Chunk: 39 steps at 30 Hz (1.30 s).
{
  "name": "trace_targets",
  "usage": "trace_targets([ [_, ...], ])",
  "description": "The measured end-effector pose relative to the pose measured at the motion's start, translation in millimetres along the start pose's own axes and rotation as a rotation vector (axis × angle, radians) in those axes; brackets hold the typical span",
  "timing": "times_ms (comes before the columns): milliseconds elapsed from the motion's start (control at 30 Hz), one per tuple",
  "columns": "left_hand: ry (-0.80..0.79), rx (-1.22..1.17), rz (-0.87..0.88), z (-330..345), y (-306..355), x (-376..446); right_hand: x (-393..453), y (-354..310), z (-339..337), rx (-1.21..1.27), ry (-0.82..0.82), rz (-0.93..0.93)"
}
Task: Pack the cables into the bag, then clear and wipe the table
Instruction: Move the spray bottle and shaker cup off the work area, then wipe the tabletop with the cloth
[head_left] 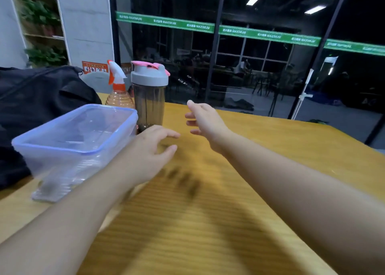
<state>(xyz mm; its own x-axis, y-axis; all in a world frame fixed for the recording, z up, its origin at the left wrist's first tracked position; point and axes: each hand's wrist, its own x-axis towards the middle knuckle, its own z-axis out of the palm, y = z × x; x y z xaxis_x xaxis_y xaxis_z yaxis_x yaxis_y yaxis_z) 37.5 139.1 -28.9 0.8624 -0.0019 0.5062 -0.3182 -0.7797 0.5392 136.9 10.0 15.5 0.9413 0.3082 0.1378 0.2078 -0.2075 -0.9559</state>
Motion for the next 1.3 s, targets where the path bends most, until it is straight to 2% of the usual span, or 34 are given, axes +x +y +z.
trace_targets([
  [200, -0.077, 0.083, -0.033, -4, 23, -11, -57, 14, -32, -0.077, -0.082, -0.052],
  [433, -0.046, 0.09, 0.046, -5, 74, -30, -109, 29, -96, -0.271, 0.022, -0.14],
  [633, -0.029, 0.011, 0.106, 21, 125, -44, -152, 42, -151, -0.149, 0.207, -0.092],
  [700, -0.046, 0.066, 0.163, 38, 142, -51, -168, 46, -169, -0.111, 0.287, -0.088],
  [800, -0.157, 0.192, 0.231, 67, 165, -61, -193, 51, -197, -0.112, 0.405, -0.112],
  [933, -0.288, 0.223, 0.287, 96, 194, -68, -222, 59, -236, -0.148, 0.54, -0.159],
  [1033, -0.334, 0.23, 0.326, 109, 212, -71, -243, 69, -270, -0.335, 0.689, -0.196],
  [1100, -0.384, 0.255, 0.333, 115, 220, -73, -255, 79, -298, -0.47, 0.795, -0.154],
  [1167, -0.416, 0.287, 0.336, 120, 224, -73, -265, 95, -327, -0.557, 0.906, -0.055],
  [1300, -0.407, 0.269, 0.358, 128, 233, -76, -289, 130, -376, -0.898, 1.087, 0.177],
])
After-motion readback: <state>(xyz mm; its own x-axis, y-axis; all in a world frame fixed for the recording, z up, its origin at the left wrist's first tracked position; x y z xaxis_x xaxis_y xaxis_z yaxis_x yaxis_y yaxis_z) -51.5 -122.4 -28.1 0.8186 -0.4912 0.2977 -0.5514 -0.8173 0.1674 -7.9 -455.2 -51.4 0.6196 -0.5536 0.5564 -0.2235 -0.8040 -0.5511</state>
